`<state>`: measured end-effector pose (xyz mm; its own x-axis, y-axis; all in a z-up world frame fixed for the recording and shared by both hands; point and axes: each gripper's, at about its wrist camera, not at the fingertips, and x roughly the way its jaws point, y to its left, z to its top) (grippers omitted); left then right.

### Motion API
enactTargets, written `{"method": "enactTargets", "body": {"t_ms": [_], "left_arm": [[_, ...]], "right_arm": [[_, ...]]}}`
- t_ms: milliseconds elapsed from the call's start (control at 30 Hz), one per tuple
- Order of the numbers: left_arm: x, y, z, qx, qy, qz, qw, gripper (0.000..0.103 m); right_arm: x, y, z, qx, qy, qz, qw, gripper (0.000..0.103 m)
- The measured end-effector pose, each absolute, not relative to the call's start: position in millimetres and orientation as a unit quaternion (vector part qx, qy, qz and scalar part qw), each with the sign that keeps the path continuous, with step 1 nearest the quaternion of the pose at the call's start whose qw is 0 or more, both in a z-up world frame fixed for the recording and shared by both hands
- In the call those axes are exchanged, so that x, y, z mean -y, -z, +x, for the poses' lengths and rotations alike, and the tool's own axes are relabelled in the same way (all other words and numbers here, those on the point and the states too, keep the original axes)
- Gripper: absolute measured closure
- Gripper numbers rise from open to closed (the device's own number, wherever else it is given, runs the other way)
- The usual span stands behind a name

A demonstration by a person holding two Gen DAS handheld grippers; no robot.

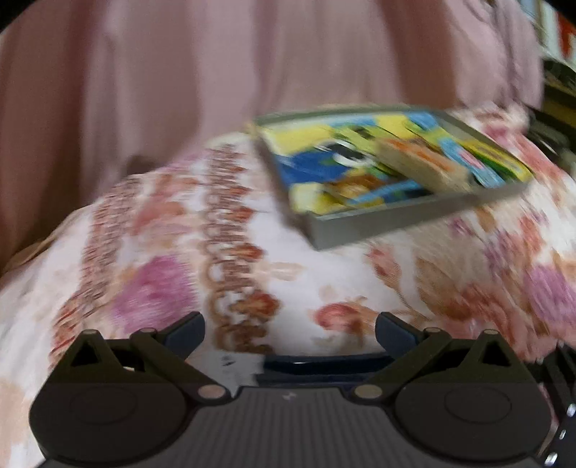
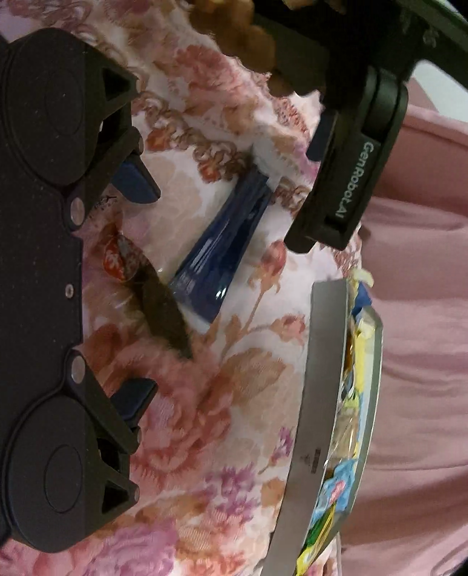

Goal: Organize snacks
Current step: 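Grasp the blue stick pack with the left tool while the right tool grasps the dark snack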

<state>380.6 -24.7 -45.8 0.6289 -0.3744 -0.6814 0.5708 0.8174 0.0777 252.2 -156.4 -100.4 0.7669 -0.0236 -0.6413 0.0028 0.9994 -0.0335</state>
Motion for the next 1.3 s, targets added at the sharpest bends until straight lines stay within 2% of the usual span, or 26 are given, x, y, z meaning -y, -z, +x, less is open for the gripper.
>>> {"method": "enactTargets", "body": {"t_ms": [300,567,867,1067,1300], "left_arm": [[48.7,66.2,389.4,-0.405,0.362,0.253,0.801,0.001],[70.5,76.3,385.0,-0.418,0.415,0.359,0.725,0.001],[58.6,88.3,370.2,-0.495,0.417,0.275,0.711,0.001],[55.4,87.2,348.0,-0.511,0.376,0.189,0.749,0.005],[52.5,83.3,322.4,-0.521,0.293,0.098,0.796,0.011]], "right_arm": [[191.9,96.7,231.6,-0.361,-0.009,0.013,0.933,0.005],[195.8,97.6,232.2,-0.364,-0.032,0.016,0.931,0.004],[195.6,96.2,234.0,-0.363,-0.032,-0.011,0.931,0.008],[209.8,89.0,220.2,-0.374,-0.019,-0.036,0.927,0.017],[245.9,73.6,187.4,-0.384,-0.019,-0.064,0.921,0.017]]}}
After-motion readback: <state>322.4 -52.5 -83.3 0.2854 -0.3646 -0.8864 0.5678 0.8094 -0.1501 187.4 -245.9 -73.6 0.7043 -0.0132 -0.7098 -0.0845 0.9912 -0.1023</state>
